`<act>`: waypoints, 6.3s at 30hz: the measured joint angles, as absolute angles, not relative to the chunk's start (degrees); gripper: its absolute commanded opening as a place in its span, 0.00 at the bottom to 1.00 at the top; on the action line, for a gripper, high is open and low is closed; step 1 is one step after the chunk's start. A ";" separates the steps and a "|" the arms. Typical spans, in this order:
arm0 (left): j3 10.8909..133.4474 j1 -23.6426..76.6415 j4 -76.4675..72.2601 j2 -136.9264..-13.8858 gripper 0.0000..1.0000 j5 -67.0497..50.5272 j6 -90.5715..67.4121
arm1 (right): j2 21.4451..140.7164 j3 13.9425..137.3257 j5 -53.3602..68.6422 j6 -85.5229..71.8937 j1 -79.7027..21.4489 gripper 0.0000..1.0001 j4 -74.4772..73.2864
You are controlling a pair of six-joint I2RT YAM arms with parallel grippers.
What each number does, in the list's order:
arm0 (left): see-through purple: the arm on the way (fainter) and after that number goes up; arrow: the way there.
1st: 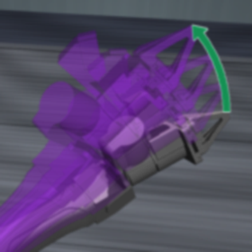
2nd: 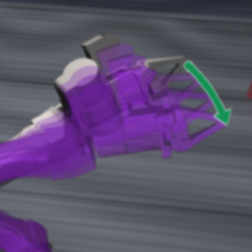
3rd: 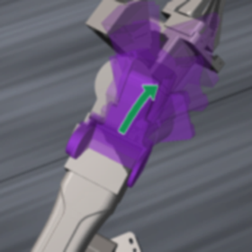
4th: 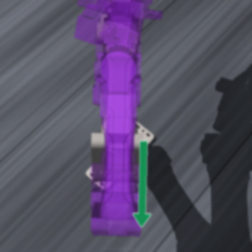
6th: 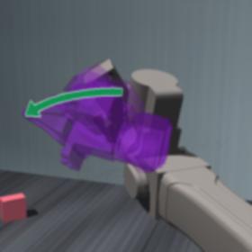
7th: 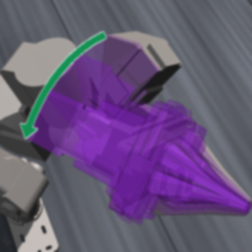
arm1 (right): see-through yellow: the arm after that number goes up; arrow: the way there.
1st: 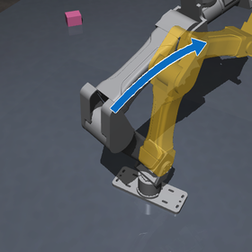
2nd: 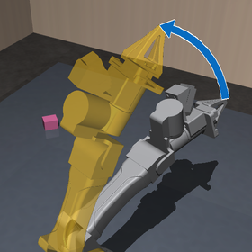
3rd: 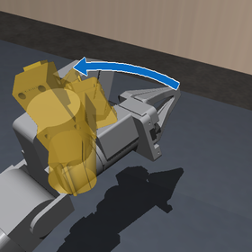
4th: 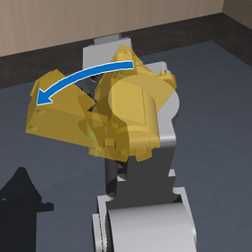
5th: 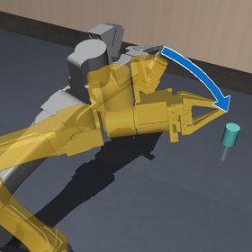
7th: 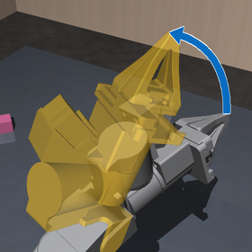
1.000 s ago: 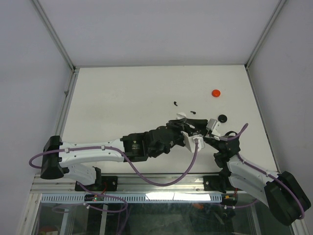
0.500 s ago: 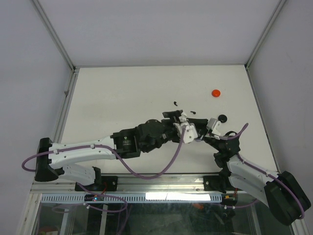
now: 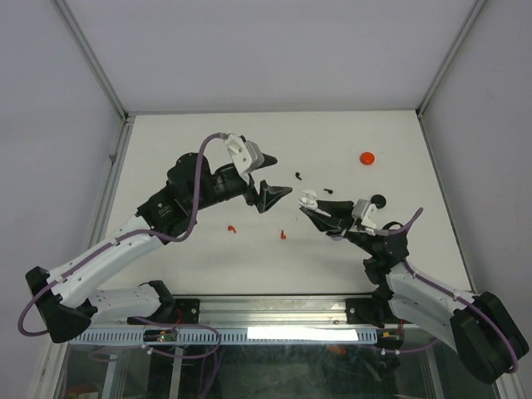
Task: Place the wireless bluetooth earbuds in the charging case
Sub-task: Close the charging case, then place the charging case at the center of the board, then pick up the charging case at the center of the board.
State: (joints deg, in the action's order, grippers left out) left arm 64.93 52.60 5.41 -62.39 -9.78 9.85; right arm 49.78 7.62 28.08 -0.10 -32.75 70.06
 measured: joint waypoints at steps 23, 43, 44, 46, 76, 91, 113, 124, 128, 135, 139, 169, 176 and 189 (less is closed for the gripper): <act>57.17 37.54 -19.14 -75.40 0.78 -50.83 -29.56 | 54.85 12.34 35.44 -7.99 -32.75 0.00 72.12; 56.69 39.35 -24.58 -78.63 0.72 -55.64 -33.10 | 57.67 13.87 36.75 -11.38 -32.75 0.00 74.32; 56.38 39.24 -25.50 -78.52 0.72 -55.96 -33.30 | 57.71 13.87 36.73 -11.57 -32.77 0.00 74.26; 56.16 39.24 -26.61 -78.30 0.72 -56.55 -33.76 | 57.74 13.87 36.49 -11.75 -32.77 0.00 74.06; 57.19 33.26 15.88 -59.42 0.99 4.62 -10.81 | 44.77 17.76 7.79 -21.28 -32.45 0.00 6.63; 52.56 30.61 16.73 -56.93 0.99 11.55 -9.30 | 59.70 18.22 1.45 -30.28 -31.77 0.01 2.74; 52.56 28.75 16.73 -56.97 0.99 11.27 -9.17 | 61.19 22.87 -1.56 -32.14 -31.31 0.44 -4.86; 52.56 28.53 16.73 -56.42 0.99 10.81 -9.17 | 53.58 26.92 -5.32 -29.61 -31.22 0.67 -10.26; 52.56 28.36 16.75 -55.79 0.99 10.90 -9.21 | 52.14 27.83 -7.79 -27.94 -31.09 0.77 -11.57; 52.56 27.68 17.45 -55.53 0.99 11.90 -9.47 | 52.14 29.12 -12.23 -26.35 -29.06 0.90 -13.34; 52.58 27.11 18.81 -55.59 0.99 11.92 -9.67 | 52.25 29.89 -14.26 -26.04 -26.79 0.94 -14.06; 51.88 21.63 21.02 -53.91 0.99 8.51 -9.82 | 64.82 35.51 -11.90 -26.26 2.87 0.92 -9.61; 51.68 21.26 21.23 -53.91 0.99 7.40 -9.82 | 74.54 38.13 -9.26 -26.02 6.07 0.78 -8.16; 51.64 20.49 21.30 -54.50 0.99 5.87 -9.80 | 86.41 43.79 -6.07 -23.99 6.09 0.67 -8.84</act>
